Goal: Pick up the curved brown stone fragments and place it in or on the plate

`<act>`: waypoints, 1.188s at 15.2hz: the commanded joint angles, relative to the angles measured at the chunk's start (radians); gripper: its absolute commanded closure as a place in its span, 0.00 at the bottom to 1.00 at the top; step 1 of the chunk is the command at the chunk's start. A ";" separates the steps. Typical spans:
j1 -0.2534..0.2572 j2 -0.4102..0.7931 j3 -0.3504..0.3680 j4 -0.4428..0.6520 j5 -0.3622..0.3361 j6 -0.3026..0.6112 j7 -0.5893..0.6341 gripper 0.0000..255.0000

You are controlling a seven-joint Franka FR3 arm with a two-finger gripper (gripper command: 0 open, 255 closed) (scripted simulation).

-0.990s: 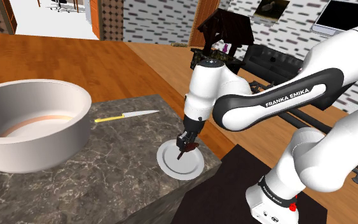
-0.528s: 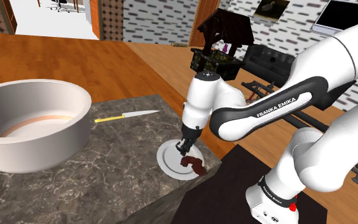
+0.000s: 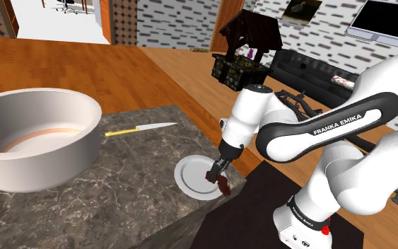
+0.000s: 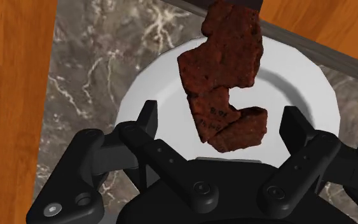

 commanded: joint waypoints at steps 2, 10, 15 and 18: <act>0.051 -0.103 -0.048 -0.083 0.071 0.004 -0.079 0.00; 0.068 0.014 -0.039 -0.107 0.101 0.146 -0.093 0.00; 0.068 0.014 -0.039 -0.107 0.101 0.146 -0.093 0.00; 0.068 0.014 -0.039 -0.107 0.101 0.146 -0.093 1.00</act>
